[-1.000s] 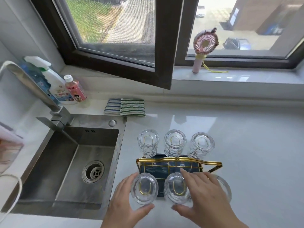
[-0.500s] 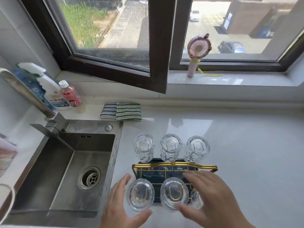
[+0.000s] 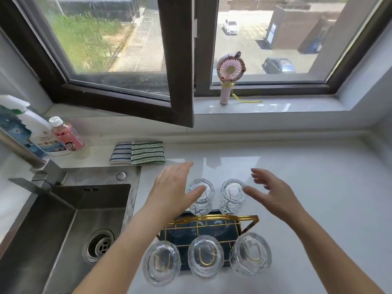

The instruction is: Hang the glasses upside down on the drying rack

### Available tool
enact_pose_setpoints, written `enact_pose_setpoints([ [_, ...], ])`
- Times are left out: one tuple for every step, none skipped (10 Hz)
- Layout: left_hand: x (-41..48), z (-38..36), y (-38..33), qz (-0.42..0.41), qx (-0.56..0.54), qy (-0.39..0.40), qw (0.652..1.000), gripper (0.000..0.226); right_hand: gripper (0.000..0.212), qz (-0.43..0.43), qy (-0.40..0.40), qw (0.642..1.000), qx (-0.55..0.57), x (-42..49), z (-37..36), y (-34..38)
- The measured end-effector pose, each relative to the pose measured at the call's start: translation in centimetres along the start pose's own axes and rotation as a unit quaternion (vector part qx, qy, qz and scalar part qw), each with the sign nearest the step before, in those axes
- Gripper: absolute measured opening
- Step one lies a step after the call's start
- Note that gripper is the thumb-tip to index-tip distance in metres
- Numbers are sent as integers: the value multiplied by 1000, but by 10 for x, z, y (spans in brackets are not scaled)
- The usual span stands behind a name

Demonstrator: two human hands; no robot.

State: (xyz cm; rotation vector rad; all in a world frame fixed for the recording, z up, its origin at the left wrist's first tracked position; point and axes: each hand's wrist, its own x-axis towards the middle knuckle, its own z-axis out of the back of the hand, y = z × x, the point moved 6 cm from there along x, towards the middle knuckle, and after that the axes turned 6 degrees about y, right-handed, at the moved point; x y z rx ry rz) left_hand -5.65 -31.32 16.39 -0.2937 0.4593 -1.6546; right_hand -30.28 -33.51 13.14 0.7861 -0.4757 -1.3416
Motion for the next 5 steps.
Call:
enact_pose_setpoints([
  [-18,7,-14,-56,-52,-50,996,61,44,53,-85,994,30,-28,21,6],
  [-47,5,-29,-102,-93,-68,988,54,34,57,-75,995,37,-61,31,7],
  [-78,-6,-50,-134,-136,-74,979,45,39,48,-14,998,43,-91,26,2],
  [-104,-32,-74,-206,-88,-47,973,36,72,17,88,996,24,-114,-5,-9],
  [-118,-57,-81,-227,-50,-3,973,37,94,-12,128,992,15,-130,-27,-16],
])
